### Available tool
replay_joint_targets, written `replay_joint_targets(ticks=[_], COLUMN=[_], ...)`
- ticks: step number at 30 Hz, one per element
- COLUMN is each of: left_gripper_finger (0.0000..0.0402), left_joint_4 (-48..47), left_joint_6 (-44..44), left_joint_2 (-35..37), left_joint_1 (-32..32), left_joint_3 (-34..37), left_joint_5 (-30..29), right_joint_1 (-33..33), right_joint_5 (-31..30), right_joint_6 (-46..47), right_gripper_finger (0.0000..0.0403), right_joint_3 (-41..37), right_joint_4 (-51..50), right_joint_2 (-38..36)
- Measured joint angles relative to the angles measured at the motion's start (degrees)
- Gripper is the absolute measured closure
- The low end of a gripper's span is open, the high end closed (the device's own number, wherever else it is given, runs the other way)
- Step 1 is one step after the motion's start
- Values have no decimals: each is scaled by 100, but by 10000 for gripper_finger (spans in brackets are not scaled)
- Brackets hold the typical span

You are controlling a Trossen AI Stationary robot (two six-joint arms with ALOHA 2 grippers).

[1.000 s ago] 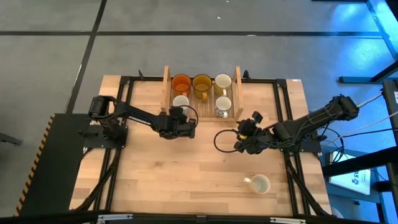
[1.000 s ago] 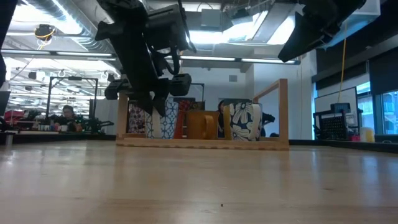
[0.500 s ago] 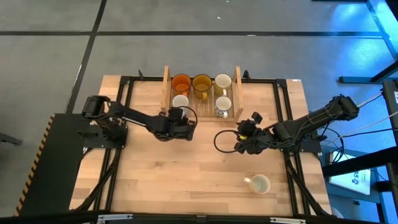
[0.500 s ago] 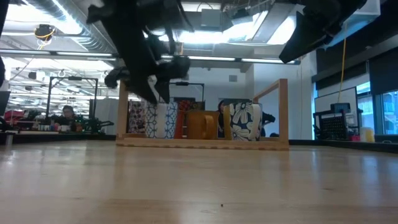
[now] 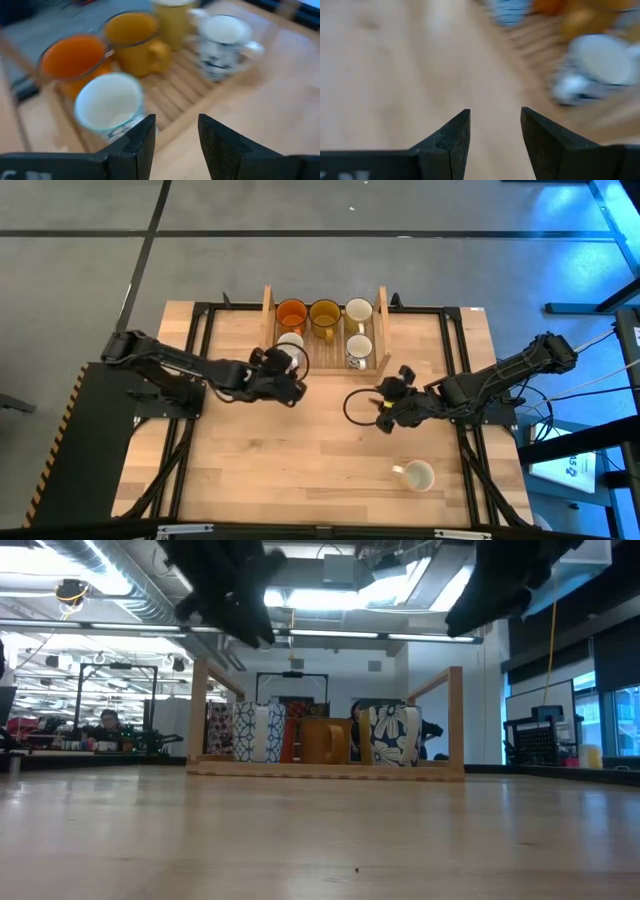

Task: Place coffee mugs
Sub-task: Put the light yellow mug on the shelf

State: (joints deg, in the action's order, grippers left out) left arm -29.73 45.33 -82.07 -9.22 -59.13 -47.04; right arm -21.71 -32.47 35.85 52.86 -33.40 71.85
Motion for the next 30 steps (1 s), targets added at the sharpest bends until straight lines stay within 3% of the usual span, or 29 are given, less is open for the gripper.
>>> replay_joint_targets(ticks=[5, 9, 13, 20, 26, 30], left_gripper_finger=[259, 259, 259, 259, 259, 259], left_joint_4=[225, 127, -133, -187, -86, -78], left_joint_6=[-1973, -2548, -2706, -2446, -2145, -2149], left_joint_2=[488, 909, 1365, 2299, 2861, 2953], left_joint_1=[-222, -486, -934, -1335, -1387, -1385], left_joint_3=[-2, 4, 93, 1158, 1787, 1954], left_joint_5=[961, 1894, 1889, 1792, 1808, 1811], right_joint_1=[-1, -22, -176, -501, -1059, -1538], right_joint_5=[1402, 2405, 2620, 2980, 3968, 4111], right_joint_6=[-131, 125, 574, 2140, 4355, 5895], right_gripper_finger=[243, 243, 243, 243, 243, 243], right_joint_3=[0, 310, 1282, 2982, 3303, 3281], right_joint_4=[896, 1390, 746, -1059, -1569, -2169], right_joint_2=[0, 24, 387, 1425, 1904, 2033])
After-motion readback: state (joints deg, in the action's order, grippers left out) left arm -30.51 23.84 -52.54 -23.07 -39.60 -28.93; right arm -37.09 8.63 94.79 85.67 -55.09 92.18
